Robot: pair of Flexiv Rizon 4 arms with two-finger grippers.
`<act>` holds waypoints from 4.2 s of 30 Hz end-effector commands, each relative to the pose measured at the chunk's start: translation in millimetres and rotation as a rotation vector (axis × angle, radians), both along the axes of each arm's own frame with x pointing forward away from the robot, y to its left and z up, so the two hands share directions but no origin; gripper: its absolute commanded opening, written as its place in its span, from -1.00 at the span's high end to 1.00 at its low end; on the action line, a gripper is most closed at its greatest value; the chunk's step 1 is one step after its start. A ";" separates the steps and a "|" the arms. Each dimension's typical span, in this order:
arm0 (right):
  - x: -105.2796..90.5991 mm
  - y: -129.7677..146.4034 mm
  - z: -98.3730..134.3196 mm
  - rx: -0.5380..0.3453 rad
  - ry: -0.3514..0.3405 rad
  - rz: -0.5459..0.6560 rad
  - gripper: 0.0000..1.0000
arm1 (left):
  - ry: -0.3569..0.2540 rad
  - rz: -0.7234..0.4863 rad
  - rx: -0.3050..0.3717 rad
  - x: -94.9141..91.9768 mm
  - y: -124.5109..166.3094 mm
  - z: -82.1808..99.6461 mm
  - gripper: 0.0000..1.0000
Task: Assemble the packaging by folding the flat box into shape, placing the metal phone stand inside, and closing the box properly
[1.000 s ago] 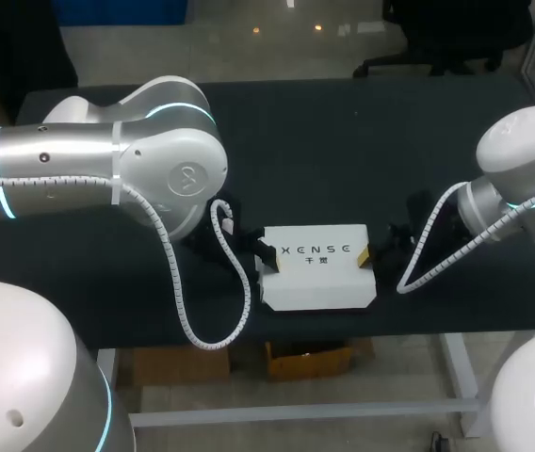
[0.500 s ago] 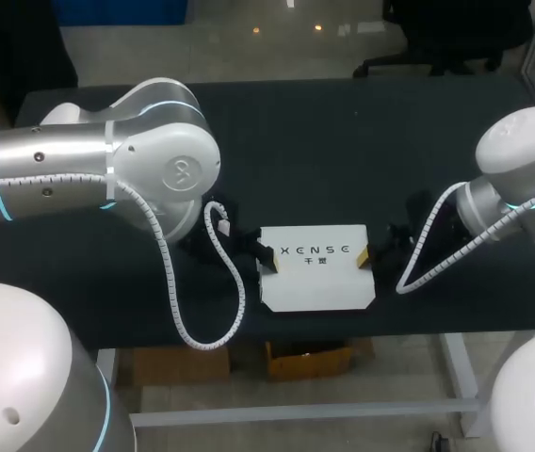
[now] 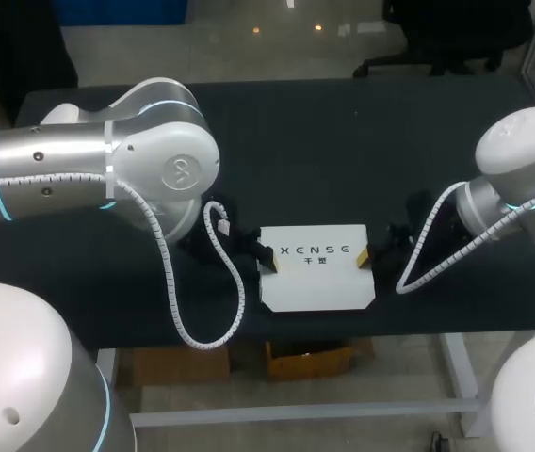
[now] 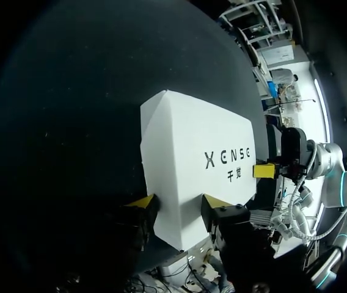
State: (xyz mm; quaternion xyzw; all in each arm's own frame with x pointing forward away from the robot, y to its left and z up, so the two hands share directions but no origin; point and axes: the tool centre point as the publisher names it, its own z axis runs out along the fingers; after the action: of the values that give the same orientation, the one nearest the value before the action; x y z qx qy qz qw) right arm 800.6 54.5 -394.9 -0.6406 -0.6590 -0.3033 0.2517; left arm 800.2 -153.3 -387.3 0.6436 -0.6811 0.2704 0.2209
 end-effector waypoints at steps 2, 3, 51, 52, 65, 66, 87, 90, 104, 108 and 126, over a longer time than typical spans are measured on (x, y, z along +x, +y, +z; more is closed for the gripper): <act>0.8 4.7 -2.9 0.004 0.000 0.002 0.22 | 0.002 -0.003 -0.003 1.2 -0.7 -3.9 0.09; 0.8 4.7 -2.9 0.004 0.000 0.002 0.20 | 0.002 -0.003 -0.003 1.2 -0.7 -3.9 0.08; 0.8 4.5 -8.6 0.020 0.024 0.046 0.13 | 0.010 -0.047 -0.036 0.2 1.8 -3.1 0.07; 1.1 5.0 -8.8 0.019 0.025 0.047 0.13 | 0.010 -0.049 -0.036 0.6 1.2 -3.0 0.07; 3.4 6.9 -3.7 0.044 0.069 0.061 0.13 | 0.040 -0.088 -0.032 4.5 -3.8 3.2 0.08; 3.9 6.6 -3.2 0.046 0.071 0.062 0.13 | 0.041 -0.088 -0.032 4.8 -4.3 3.7 0.08; 3.7 5.7 8.0 0.014 0.153 0.024 0.15 | 0.090 -0.113 -0.023 5.2 -5.1 8.3 0.06; 3.9 5.6 9.2 0.009 0.165 0.020 0.15 | 0.093 -0.114 -0.021 5.2 -5.1 8.2 0.06; 3.9 5.6 12.3 0.003 0.222 0.023 0.18 | 0.115 -0.121 -0.025 3.1 -2.7 10.5 0.06; 4.1 5.7 12.9 -0.005 0.247 0.024 0.18 | 0.123 -0.127 -0.022 2.4 -3.2 12.1 0.06; 4.0 4.4 17.6 -0.038 0.277 0.000 0.18 | 0.177 -0.153 -0.021 0.2 -3.6 17.6 0.06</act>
State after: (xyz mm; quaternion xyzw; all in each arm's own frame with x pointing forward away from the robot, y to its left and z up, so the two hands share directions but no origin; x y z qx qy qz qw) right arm 805.4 56.3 -380.6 -0.6809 -0.6231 -0.1997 0.3291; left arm 794.9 -153.2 -369.6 0.6126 -0.7007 0.2105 0.2990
